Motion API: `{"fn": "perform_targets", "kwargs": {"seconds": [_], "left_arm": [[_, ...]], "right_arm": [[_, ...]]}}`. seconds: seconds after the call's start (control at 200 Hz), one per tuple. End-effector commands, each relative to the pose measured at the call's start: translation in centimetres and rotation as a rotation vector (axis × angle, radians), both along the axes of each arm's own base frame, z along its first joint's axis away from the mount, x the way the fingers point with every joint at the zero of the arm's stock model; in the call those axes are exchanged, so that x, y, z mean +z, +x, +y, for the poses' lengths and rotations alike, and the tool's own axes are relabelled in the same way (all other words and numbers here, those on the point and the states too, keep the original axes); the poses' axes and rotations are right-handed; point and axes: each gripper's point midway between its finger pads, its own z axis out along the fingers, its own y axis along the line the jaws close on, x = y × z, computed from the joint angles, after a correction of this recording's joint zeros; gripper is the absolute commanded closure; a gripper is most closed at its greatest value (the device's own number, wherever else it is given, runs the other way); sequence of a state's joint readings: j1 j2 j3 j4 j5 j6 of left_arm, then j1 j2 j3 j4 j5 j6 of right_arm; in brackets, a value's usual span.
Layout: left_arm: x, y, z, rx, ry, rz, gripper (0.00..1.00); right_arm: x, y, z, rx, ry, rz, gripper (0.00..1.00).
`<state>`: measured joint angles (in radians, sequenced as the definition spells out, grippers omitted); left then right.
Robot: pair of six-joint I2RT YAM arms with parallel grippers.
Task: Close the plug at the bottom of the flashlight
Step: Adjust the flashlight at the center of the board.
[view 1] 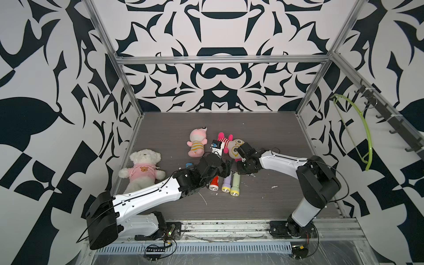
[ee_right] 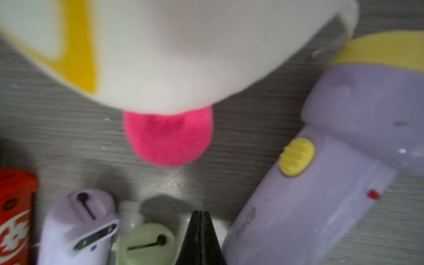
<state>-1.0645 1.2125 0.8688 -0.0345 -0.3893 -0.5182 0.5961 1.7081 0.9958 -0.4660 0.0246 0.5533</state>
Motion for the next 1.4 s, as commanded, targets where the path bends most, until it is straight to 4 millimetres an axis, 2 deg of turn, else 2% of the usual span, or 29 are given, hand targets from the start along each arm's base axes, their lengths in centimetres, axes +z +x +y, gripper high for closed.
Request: {"fn": "perform_targets", "kwargs": {"seconds": [0.0, 0.165, 0.18, 0.275, 0.41, 0.52, 0.54, 0.615, 0.685, 0.74, 0.845, 0.91, 0.97, 1.03, 1.125, 1.16, 1.265, 1.395], "left_arm": [[-0.6, 0.4, 0.0, -0.003, 0.024, -0.007, 0.35], [-0.8, 0.8, -0.8, -0.017, 0.028, -0.001, 0.35], [-2.0, 1.0, -1.2, -0.02, 0.054, 0.016, 0.35], [-2.5, 1.4, -2.3, -0.047, 0.055, 0.027, 0.35], [-2.7, 2.3, -4.2, -0.097, 0.062, 0.04, 0.35], [-2.2, 3.6, -6.6, -0.167, 0.064, 0.039, 0.34], [-1.9, 3.9, -7.0, -0.181, 0.061, 0.035, 0.34], [-1.0, 5.1, -9.1, -0.25, 0.048, 0.013, 0.33], [0.0, 5.9, -11.7, -0.384, 0.023, -0.01, 0.32], [0.6, 5.5, -14.2, -0.55, 0.012, -0.036, 0.32], [-1.2, 4.9, -17.5, -0.782, 0.098, 0.013, 0.31], [-3.2, 4.5, -18.4, -0.879, 0.166, 0.076, 0.31], [-4.1, 4.3, -19.0, -0.935, 0.186, 0.102, 0.31], [-5.0, 4.6, -19.4, -0.953, 0.196, 0.11, 0.31], [-5.9, 5.4, -20.0, -0.953, 0.214, 0.104, 0.31], [-6.4, 5.7, -20.3, -0.949, 0.22, 0.108, 0.31], [-7.6, 6.8, -21.3, -0.921, 0.221, 0.13, 0.31], [-8.9, 8.6, -22.4, -0.846, 0.22, 0.154, 0.33]], "right_arm": [[1.1, 1.4, -2.7, -0.089, -0.044, -0.063, 0.98], [2.0, 1.4, -7.6, -0.208, -0.042, -0.089, 0.98], [2.2, 1.4, -8.1, -0.222, -0.035, -0.09, 0.98], [3.0, 1.6, -11.4, -0.308, -0.009, -0.104, 0.97], [5.0, 1.9, -14.0, -0.372, 0.007, -0.148, 0.95], [6.5, 1.4, -14.3, -0.393, 0.028, -0.186, 0.95], [6.7, 1.1, -13.8, -0.383, 0.064, -0.18, 0.95], [7.0, 0.4, -13.5, -0.393, 0.094, -0.178, 0.95], [6.9, -0.4, -13.6, -0.414, 0.114, -0.18, 0.96], [7.0, -0.9, -13.9, -0.433, 0.127, -0.195, 0.97], [7.5, -2.0, -15.2, -0.477, 0.126, -0.215, 0.93], [7.8, -2.6, -16.4, -0.512, 0.125, -0.224, 0.82], [7.8, -3.2, -17.7, -0.553, 0.136, -0.22, 0.68], [7.5, -3.7, -18.3, -0.584, 0.193, -0.2, 0.64], [6.8, -4.3, -18.2, -0.598, 0.28, -0.154, 0.67], [6.4, -4.4, -18.1, -0.599, 0.288, -0.139, 0.72], [5.6, -4.6, -17.2, -0.591, 0.338, -0.106, 1.0], [4.9, -4.7, -16.1, -0.582, 0.399, -0.064, 1.0]]}}
